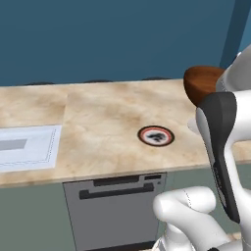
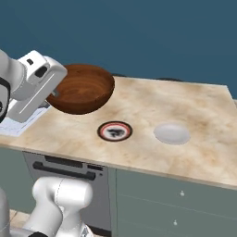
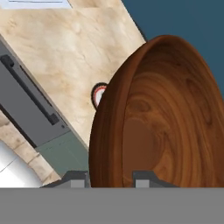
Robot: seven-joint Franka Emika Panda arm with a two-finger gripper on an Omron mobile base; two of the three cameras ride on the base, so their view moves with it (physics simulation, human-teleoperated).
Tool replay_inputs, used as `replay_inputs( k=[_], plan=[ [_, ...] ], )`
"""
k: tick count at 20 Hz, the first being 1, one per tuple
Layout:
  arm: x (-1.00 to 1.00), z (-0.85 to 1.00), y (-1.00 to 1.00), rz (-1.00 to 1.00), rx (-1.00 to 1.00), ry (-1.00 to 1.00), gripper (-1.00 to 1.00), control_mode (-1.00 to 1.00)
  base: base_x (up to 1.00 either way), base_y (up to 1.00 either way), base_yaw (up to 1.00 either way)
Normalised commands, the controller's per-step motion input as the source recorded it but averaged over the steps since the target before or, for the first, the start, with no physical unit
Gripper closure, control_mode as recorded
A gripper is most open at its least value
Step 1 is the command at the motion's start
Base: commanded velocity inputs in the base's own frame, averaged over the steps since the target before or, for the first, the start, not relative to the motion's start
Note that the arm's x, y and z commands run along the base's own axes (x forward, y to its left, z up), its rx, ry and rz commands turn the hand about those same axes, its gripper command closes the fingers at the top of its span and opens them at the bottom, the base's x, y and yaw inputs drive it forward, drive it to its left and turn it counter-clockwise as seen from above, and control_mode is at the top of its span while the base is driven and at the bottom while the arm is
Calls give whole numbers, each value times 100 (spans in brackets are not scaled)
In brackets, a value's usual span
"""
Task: Move the bowls from the cabinet to the plates on the dining table.
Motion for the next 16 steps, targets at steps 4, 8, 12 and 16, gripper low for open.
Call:
replay_inputs(
  k=[4,8,12,16],
  plan=[
    [0,0,0,0,0,0,100,100,35,-22,0],
    [0,0,0,0,0,0,100,100,34,-21,1],
    [0,0,0,0,0,0,100,100,35,-21,1],
    [0,0,0,0,0,0,100,100,37,-19,1]
  ],
)
